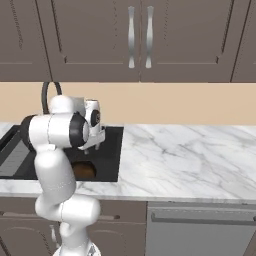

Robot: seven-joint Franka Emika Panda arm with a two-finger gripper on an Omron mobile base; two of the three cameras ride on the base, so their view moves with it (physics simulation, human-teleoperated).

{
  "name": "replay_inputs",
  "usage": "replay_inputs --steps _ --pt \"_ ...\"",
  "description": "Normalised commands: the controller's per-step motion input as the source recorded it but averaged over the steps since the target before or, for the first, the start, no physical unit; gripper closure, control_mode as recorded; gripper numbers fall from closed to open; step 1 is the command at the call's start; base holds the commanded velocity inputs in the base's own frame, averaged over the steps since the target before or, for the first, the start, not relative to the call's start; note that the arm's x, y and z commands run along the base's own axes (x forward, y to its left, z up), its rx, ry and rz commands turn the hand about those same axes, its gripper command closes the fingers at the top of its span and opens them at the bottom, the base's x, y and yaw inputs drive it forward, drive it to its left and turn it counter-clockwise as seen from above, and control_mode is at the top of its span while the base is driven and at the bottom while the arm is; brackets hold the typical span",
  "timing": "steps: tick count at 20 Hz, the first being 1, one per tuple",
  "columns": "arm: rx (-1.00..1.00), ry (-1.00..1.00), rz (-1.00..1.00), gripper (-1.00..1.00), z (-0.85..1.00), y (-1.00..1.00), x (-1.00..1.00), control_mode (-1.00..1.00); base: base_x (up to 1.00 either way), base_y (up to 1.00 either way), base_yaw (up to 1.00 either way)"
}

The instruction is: Move the pot and pan from the stove into the sink.

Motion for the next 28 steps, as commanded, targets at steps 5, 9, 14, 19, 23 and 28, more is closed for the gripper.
replay_inputs --steps 5,9,14,19,23,28 --pt "0.06 0.10 -0.01 -1.00 0.66 -0.22 -0.62 -1.00 0.00 0.00 0.00" --pt "0.06 0.09 0.00 -1.00 0.61 -0.25 -0.79 -1.00 0.00 0.00 0.00" --pt "0.03 0.04 0.00 -1.00 0.48 -0.24 -0.99 -1.00 0.00 0.00 0.00" --pt "-0.01 0.01 0.02 -1.00 0.16 -0.07 -1.00 -1.00 0.00 0.00 0.00" --pt "-0.03 -0.02 0.05 -1.00 0.00 0.00 -1.00 -1.00 0.00 0.00 0.00" --pt "-0.03 -0.18 0.04 -1.00 -0.08 0.00 -1.00 -1.00 0.00 0.00 0.00"
